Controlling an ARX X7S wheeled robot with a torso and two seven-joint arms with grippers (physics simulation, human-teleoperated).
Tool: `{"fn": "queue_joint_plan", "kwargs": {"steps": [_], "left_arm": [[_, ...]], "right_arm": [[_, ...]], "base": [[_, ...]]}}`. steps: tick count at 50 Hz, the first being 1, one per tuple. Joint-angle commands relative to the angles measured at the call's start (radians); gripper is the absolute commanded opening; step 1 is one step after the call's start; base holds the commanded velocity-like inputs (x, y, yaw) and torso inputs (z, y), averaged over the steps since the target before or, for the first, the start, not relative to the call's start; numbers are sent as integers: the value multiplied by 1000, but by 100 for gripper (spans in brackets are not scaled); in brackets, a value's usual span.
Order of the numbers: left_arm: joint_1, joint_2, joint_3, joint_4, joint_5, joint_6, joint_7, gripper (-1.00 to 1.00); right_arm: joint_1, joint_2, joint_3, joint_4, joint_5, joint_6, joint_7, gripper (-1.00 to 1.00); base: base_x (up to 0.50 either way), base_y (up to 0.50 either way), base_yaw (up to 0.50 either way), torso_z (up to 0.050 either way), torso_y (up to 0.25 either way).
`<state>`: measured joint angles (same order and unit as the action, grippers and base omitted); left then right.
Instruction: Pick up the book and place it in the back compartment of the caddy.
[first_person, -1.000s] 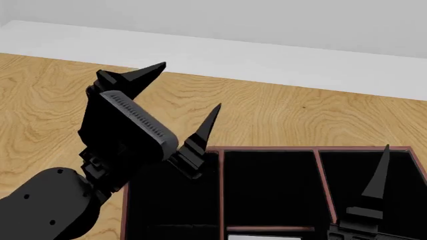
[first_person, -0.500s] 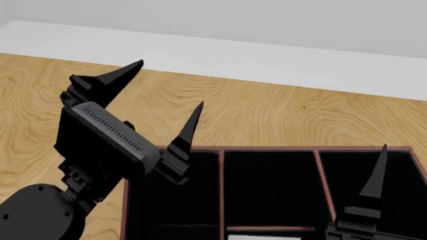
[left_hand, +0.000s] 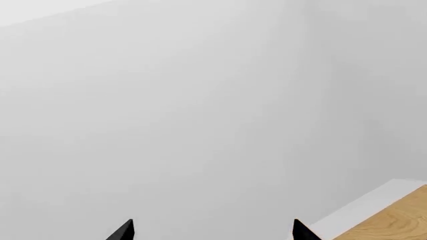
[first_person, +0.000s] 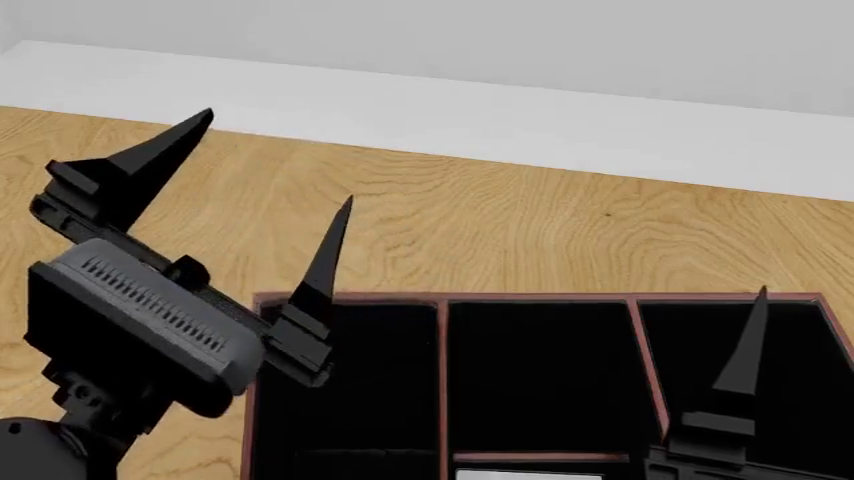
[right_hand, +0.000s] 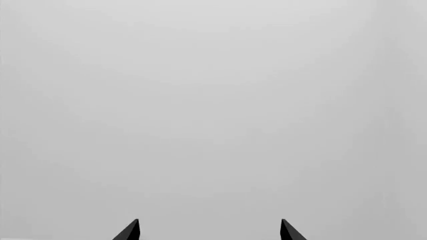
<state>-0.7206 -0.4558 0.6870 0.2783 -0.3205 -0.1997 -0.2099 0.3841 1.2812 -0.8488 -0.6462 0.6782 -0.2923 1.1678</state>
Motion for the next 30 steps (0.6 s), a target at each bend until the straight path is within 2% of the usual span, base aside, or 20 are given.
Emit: {"fn": "queue_joint_plan", "kwargs": {"steps": [1,30], "left_arm": [[39,-49,-16,105,19,-18,-53,100],[124,-125,-59,259,35,-30,-143,100]], "right_arm": [[6,-4,3,-7,1,14,-4,100],[32,-19,11,-32,4,65,-23,100]], "base": [[0,0,0,0,0],[0,0,0,0,0]]}}
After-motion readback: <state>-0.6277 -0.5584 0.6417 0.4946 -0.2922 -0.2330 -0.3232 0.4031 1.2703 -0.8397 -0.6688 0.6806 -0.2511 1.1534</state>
